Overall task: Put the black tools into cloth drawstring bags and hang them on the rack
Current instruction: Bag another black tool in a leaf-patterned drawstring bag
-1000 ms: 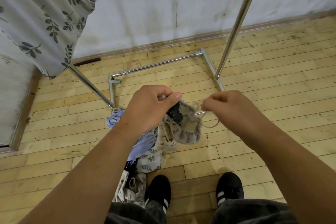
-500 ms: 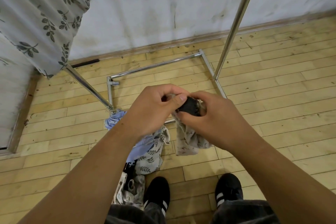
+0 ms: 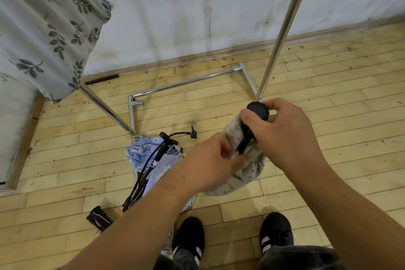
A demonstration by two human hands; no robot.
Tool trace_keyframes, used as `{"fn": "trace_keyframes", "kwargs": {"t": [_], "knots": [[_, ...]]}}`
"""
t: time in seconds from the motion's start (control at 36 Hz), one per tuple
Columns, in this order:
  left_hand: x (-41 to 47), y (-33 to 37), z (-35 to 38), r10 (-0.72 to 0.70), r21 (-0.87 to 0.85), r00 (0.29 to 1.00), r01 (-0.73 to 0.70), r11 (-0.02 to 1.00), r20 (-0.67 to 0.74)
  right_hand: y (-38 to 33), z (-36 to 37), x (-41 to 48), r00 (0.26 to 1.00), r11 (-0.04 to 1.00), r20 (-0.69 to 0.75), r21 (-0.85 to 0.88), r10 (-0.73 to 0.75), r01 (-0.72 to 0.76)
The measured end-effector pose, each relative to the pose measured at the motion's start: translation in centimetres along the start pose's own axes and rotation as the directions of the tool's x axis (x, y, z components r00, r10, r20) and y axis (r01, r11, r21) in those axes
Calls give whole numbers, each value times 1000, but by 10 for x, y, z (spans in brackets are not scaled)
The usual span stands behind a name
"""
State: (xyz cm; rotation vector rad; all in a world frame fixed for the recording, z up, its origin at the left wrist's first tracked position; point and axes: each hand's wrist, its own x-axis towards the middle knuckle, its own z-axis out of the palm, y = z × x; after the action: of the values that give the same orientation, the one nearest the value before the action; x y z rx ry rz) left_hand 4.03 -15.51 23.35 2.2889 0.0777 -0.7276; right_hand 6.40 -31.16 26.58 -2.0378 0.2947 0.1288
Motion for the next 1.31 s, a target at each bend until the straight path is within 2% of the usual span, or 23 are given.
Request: {"fn": "trace_keyframes", "kwargs": {"t": [0.06,0.14,0.25,0.31,0.39,0.47,0.61,0.72,0.81,0.89,0.94,1.0,1.06,1.08,1.17,1.25,1.31], "knots": [[4,-4,10,8,48,994,-3,999,-108,-2,1,0,1000,1000,-17,26,7,-7],[12,-14,6,31,30,962,-23,999,-272,-5,-1,-1,999,999,-30,49,12,-11],[18,-20,-18,-37,-52,928,19,998,-370,-5,-5,-1,999,998,-45,63,24,-21],[20,-21,-24,-103,-152,910,45,987,-401,-5,-5,-1,998,997,-52,80,26,-22],[19,-12,-17,-215,-431,912,47,901,-351,-7,-3,-2,998,996,-55,90,18,-12],[17,-5,-9,-141,-375,928,2,927,-345,-9,-3,-3,998,996,-67,86,10,-4],[16,-4,-1,-105,-435,975,8,900,-198,-12,-4,-3,997,996,-78,92,1,6],[18,-6,-3,-122,-473,970,8,881,-211,-14,-6,-4,997,995,-73,100,5,2],[19,-8,-4,-71,-409,978,-16,912,-195,-14,-7,-6,997,992,-82,126,-6,16],[17,-4,-11,-68,-360,962,-33,932,-265,-11,-7,-4,996,993,-89,115,-13,23],[18,-2,-15,-140,-473,951,-6,881,-274,-9,-8,-1,995,994,-94,108,-15,25],[18,2,-19,-241,-616,941,46,786,-238,-7,-10,1,994,994,-106,102,-14,25],[19,4,-19,-277,-670,933,55,741,-229,-6,-11,3,992,994,-122,103,-10,23],[15,10,-19,-257,-654,940,50,755,-224,-6,-12,3,992,994,-129,104,-8,21],[4,14,-17,-68,-550,983,-39,834,-173,-4,-12,4,990,994,-142,108,-8,23],[-3,14,-19,89,-462,986,-144,875,-138,-3,-14,6,987,995,-159,95,-6,21],[-1,13,-22,109,-396,981,-167,903,-163,-2,-16,7,986,998,-164,65,-17,28]]}}
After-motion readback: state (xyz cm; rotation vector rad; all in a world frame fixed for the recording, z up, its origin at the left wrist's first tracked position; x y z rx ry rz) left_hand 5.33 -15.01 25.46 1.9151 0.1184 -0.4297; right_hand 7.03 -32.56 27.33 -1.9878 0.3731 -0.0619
